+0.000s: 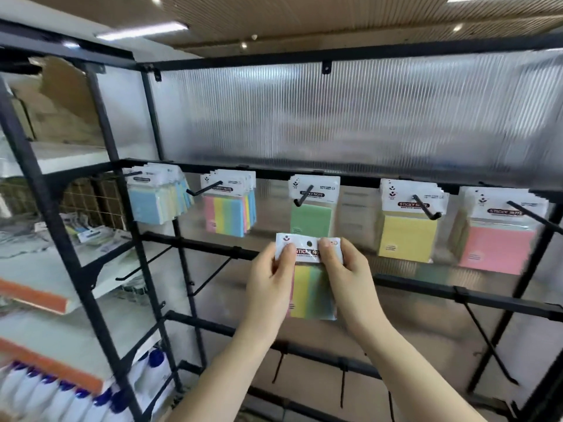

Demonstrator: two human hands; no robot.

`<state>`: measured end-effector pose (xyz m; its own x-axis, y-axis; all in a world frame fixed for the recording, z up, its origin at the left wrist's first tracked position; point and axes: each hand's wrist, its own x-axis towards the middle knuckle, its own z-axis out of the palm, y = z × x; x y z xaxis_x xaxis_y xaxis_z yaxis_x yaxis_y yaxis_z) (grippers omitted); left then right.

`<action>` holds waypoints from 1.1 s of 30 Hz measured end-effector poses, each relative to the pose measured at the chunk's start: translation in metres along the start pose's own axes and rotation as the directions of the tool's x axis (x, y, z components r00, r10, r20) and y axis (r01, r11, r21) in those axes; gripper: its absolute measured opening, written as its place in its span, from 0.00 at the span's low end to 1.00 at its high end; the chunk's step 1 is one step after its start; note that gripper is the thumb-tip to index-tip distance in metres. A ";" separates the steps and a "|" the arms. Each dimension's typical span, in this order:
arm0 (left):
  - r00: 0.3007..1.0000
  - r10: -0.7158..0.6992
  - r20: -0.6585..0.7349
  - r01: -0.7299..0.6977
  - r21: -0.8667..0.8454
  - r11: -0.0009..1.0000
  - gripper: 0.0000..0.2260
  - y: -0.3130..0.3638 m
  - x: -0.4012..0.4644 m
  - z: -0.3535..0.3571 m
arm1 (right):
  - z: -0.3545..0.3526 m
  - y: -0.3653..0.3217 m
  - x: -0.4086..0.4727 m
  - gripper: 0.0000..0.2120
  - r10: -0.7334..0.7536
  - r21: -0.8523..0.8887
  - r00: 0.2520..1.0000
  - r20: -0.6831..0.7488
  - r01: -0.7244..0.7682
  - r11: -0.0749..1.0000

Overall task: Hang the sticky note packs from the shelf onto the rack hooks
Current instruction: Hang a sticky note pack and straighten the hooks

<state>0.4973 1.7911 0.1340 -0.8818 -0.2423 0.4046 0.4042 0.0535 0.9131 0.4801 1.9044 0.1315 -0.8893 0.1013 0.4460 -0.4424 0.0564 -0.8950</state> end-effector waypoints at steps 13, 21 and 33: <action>0.995 0.064 -0.072 -0.065 -0.011 0.998 0.10 0.002 0.071 -0.124 | 0.125 -0.012 0.033 0.06 -0.105 0.030 0.982 0.155 0.102 0.994; 0.988 0.143 -0.058 -0.145 -0.037 0.989 0.21 -0.011 0.127 -0.157 | 0.181 -0.021 0.060 0.13 -0.141 0.016 0.990 0.026 0.140 0.990; 0.976 0.218 -0.007 -0.217 0.042 0.975 0.07 -0.042 0.157 -0.159 | 0.194 -0.001 0.070 0.07 -0.174 -0.235 0.958 -0.226 0.120 0.965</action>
<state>0.3802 1.5970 0.1514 -0.7708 -0.2316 0.5935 0.5758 0.1454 0.8046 0.3956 1.7186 0.1630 -0.7489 0.3118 0.5847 -0.5063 0.3000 -0.8085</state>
